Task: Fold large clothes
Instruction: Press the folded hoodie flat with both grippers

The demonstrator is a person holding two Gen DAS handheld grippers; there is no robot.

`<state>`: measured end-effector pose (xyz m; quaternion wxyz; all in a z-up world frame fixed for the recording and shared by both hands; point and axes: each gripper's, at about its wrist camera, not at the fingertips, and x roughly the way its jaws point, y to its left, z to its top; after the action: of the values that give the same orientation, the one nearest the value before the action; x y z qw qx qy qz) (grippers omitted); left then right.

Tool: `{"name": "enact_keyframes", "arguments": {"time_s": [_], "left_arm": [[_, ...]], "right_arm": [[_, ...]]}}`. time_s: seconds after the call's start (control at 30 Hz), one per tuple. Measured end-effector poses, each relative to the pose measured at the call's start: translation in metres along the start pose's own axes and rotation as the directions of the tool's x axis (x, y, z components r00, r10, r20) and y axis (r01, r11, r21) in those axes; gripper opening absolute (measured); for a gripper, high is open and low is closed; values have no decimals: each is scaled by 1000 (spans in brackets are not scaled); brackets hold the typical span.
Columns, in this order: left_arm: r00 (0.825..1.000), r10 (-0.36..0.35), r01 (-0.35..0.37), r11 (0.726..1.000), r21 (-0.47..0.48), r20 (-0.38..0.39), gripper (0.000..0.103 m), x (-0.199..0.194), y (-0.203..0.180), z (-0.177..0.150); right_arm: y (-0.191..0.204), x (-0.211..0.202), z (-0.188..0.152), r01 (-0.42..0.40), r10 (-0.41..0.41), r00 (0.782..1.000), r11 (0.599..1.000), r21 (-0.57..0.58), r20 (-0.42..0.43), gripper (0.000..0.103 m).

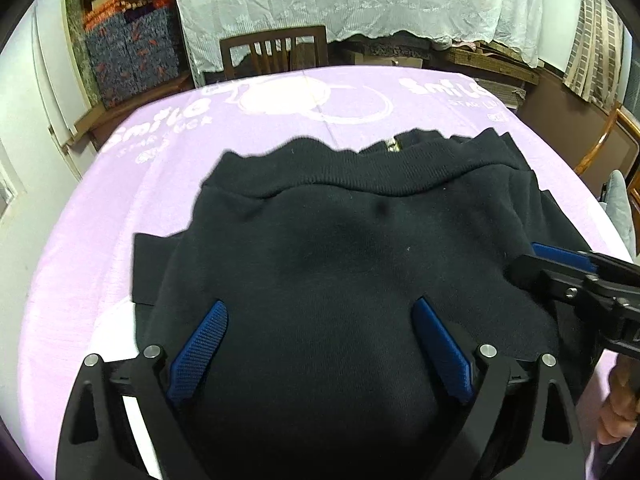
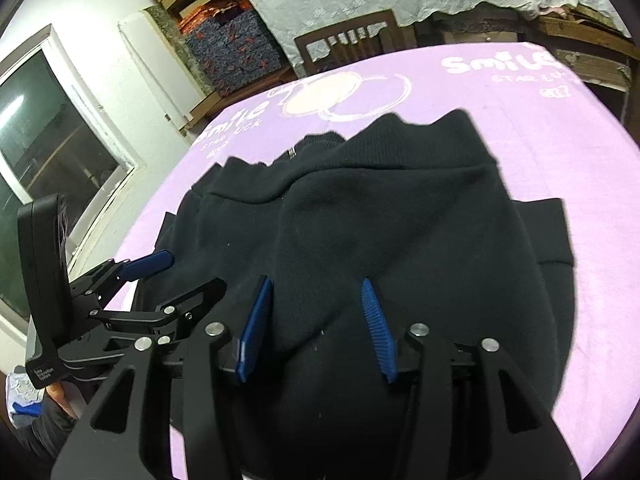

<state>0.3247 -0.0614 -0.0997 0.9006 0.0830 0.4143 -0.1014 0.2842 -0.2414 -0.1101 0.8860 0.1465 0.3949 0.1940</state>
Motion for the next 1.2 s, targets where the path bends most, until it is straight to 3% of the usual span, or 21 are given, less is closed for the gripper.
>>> {"name": "enact_keyframes", "arguments": {"time_s": [0.3,0.6,0.67,0.77,1.2], "left_arm": [[994,21,-23,1000,13,105,95,-46,-6,-7],[999,-26,24,998,-56,-24,100,-28,15,-29],[999,-19,18,999,-48,-34,100,-22,15,-30],[1000,11,-12,1000,-25,-26,100,-20,11,-32],[999,35,-35,999,-9,-9,100,-21,9,-31]], "right_arm": [[18,-43,-26,9,-10,998,1000,24,55,47],[15,-34,-46,50,-50,999,999,6,-1,56],[1,-22,-50,11,-10,1000,999,41,-29,57],[-7,-19,-48,-23,26,999,998,63,-44,57],[-1,-28,-50,-17,18,1000,999,45,-14,59]]}}
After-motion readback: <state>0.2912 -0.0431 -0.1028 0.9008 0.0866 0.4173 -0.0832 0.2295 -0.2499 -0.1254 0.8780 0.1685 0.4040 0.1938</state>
